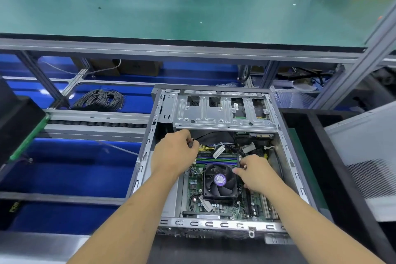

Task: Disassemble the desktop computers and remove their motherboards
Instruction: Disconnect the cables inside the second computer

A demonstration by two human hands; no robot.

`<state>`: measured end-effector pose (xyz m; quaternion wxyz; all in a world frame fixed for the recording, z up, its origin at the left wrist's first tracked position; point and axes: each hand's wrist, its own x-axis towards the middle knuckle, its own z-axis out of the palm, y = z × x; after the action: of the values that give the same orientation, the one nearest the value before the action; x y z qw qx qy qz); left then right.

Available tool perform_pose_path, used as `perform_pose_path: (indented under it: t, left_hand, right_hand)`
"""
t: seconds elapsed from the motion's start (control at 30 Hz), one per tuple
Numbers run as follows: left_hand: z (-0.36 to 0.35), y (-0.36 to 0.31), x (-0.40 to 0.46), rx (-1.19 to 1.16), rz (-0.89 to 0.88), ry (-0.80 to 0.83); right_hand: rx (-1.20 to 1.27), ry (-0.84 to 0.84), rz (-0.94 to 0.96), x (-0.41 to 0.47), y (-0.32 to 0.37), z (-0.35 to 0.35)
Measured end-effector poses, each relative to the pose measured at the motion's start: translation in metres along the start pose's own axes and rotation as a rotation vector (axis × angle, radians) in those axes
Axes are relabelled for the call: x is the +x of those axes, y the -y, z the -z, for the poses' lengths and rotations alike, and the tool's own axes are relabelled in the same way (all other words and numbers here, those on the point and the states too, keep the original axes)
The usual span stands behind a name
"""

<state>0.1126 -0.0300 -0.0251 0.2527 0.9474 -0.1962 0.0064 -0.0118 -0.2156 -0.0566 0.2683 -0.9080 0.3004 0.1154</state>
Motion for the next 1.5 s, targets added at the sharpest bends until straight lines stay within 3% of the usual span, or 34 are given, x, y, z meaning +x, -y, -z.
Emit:
perform_pose_path:
  t: [0.17,0.3,0.5,0.83,1.13,1.2,1.33,1.5]
  left_hand:
    - [-0.001,0.000,0.001,0.005,-0.021,-0.013]
    - [-0.002,0.002,0.002,0.030,-0.047,0.004]
    - [-0.004,0.002,0.002,0.038,-0.046,0.005]
    - [-0.005,0.002,0.002,0.064,-0.066,0.022]
    - [-0.004,0.003,0.005,0.086,-0.065,0.078]
    - [-0.004,0.002,0.004,0.083,-0.062,0.080]
    - [-0.002,0.000,0.004,0.081,-0.055,0.091]
    - [-0.002,0.001,0.004,0.085,-0.060,0.105]
  right_hand:
    - [-0.098,-0.033,0.042,0.016,0.006,0.005]
    - [-0.283,-0.135,0.183,0.023,0.022,-0.004]
    - [-0.266,0.099,0.243,0.039,0.026,-0.021]
    - [-0.271,0.139,0.348,0.044,0.022,-0.011]
    - [-0.392,-0.350,0.192,0.019,0.015,-0.004]
    - [-0.427,-0.273,0.109,0.013,0.004,0.002]
    - [-0.401,0.224,0.059,-0.004,-0.004,0.005]
    - [-0.572,0.372,0.135,-0.031,-0.018,0.013]
